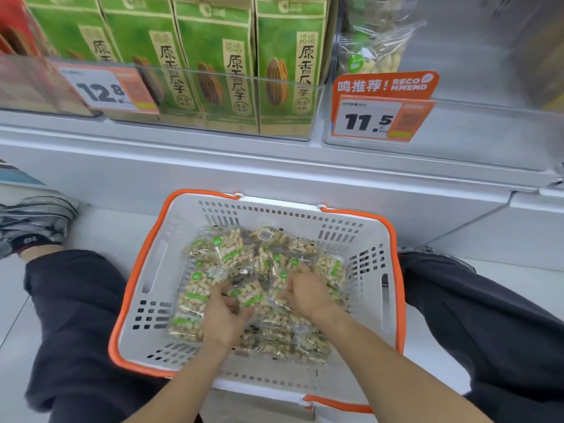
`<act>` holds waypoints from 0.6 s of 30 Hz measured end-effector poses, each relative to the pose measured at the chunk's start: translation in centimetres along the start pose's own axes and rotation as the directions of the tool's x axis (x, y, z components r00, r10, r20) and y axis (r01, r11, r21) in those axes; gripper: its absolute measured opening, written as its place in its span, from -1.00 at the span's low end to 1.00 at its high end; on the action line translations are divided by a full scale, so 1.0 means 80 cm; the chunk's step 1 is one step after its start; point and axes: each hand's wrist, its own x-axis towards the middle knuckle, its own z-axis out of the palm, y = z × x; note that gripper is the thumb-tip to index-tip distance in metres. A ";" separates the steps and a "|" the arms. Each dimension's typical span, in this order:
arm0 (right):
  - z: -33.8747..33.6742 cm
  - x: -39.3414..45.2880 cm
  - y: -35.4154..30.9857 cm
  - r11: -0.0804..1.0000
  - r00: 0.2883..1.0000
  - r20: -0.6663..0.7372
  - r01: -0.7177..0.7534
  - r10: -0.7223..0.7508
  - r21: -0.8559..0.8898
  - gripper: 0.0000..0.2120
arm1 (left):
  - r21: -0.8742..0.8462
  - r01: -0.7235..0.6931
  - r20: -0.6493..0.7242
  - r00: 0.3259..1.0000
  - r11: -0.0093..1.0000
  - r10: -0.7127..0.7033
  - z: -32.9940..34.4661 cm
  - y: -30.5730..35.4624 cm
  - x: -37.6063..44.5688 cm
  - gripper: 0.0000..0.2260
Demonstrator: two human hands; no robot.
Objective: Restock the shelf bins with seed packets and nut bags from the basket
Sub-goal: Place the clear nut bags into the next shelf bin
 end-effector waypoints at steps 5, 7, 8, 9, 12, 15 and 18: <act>-0.022 -0.002 0.003 0.979 0.996 0.067 -0.074 0.062 0.191 -0.14 | -0.087 0.057 0.018 0.998 0.995 -0.056 -0.008 0.004 -0.013 -0.23; -0.028 -0.004 0.004 0.956 0.983 0.148 -0.146 0.111 0.254 0.14 | -0.202 0.156 0.047 0.988 0.967 -0.150 -0.010 0.008 -0.016 -0.20; -0.028 -0.005 0.006 0.958 0.973 0.195 -0.166 0.121 0.236 0.15 | -0.265 0.221 0.079 0.975 0.939 -0.207 -0.011 0.009 -0.016 -0.16; -0.026 -0.006 0.008 0.966 0.963 0.238 -0.177 0.131 0.186 0.07 | -0.306 0.271 0.114 0.962 0.912 -0.248 -0.011 0.008 -0.016 -0.11; -0.028 -0.017 0.014 0.978 0.953 0.282 -0.156 0.114 0.135 -0.26 | -0.251 0.358 0.219 0.926 0.900 -0.307 -0.016 0.008 -0.018 -0.17; -0.062 -0.033 0.003 0.982 0.972 0.235 -0.059 0.016 0.178 -0.35 | -0.252 0.385 0.328 0.897 0.888 -0.296 -0.023 0.020 -0.019 -0.52; -0.128 -0.055 -0.023 0.974 0.984 0.152 0.061 -0.096 0.220 -0.34 | -0.340 0.373 0.431 0.878 0.863 -0.210 -0.031 0.039 -0.019 -0.56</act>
